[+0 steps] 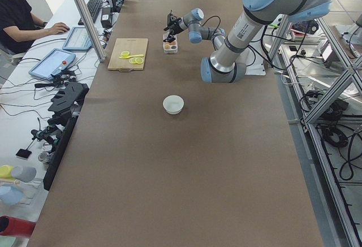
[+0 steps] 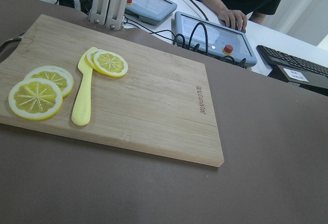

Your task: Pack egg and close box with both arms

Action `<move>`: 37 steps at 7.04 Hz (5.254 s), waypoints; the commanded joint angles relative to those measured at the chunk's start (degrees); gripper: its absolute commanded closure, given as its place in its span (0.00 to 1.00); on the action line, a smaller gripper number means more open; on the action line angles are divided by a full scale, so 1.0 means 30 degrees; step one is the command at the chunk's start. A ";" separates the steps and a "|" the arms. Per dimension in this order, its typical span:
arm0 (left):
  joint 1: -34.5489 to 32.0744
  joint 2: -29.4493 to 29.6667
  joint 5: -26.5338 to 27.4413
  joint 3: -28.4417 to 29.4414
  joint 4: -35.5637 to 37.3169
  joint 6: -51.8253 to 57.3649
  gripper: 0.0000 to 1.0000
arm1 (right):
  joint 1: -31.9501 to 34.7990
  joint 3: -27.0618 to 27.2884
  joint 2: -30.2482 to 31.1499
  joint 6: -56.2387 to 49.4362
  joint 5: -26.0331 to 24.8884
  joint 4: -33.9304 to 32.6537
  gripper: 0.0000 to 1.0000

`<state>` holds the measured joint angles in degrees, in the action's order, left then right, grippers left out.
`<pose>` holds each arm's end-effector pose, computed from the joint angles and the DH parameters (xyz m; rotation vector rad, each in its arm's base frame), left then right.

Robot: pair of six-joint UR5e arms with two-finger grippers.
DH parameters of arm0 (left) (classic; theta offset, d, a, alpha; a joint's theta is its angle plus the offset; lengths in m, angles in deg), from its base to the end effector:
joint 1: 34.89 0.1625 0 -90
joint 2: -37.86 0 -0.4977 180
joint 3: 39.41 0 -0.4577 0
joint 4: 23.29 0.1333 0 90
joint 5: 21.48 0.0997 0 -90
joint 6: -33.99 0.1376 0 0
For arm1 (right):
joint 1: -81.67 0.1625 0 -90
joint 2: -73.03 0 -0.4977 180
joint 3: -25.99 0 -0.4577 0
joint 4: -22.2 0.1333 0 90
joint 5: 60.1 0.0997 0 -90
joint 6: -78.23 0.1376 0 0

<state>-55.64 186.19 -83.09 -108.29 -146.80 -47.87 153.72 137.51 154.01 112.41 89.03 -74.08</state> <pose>0.8042 -0.5172 0.0929 0.7235 1.0701 -0.4942 -0.1680 -0.5680 0.4449 -0.1004 -1.0794 0.0366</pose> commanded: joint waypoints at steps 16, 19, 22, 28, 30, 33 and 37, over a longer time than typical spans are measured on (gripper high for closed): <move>-0.3834 -0.1630 -1.0667 -0.1887 0.0593 -0.1599 0.06 | -0.5987 -1.2034 -0.3495 1.4788 -0.4757 2.5442 0.00; -0.3864 -0.1630 -1.0667 -0.1858 0.0564 -0.1569 0.06 | -0.6467 -1.3520 -0.3498 1.6522 -0.5531 2.8477 0.00; -0.3864 -0.1630 -1.0667 -0.1858 0.0564 -0.1569 0.06 | -0.6876 -1.4495 -0.3818 1.9040 -0.5561 3.0629 0.00; -0.3864 -0.1630 -1.0667 -0.1799 0.0564 -0.1569 0.06 | -0.7609 -1.4993 -0.4197 1.9103 -0.5648 3.0658 0.09; -0.3864 -0.1630 -1.0667 -0.1828 0.0564 -0.1569 0.06 | -0.7843 -1.5139 -0.4347 1.9103 -0.6058 3.0658 0.08; -0.3835 -0.1630 -1.0667 -0.1799 0.0563 -0.1569 0.06 | -0.7874 -1.5432 -0.4406 1.9074 -0.6059 3.0658 0.10; -0.3835 -0.1630 -1.0637 -0.1711 0.0505 -0.1540 0.06 | -0.7903 -1.5843 -0.4435 1.9074 -0.6059 3.0658 0.17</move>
<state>-67.14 181.30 -115.01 -113.47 -145.22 -52.56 130.02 90.08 140.73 169.63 70.85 17.89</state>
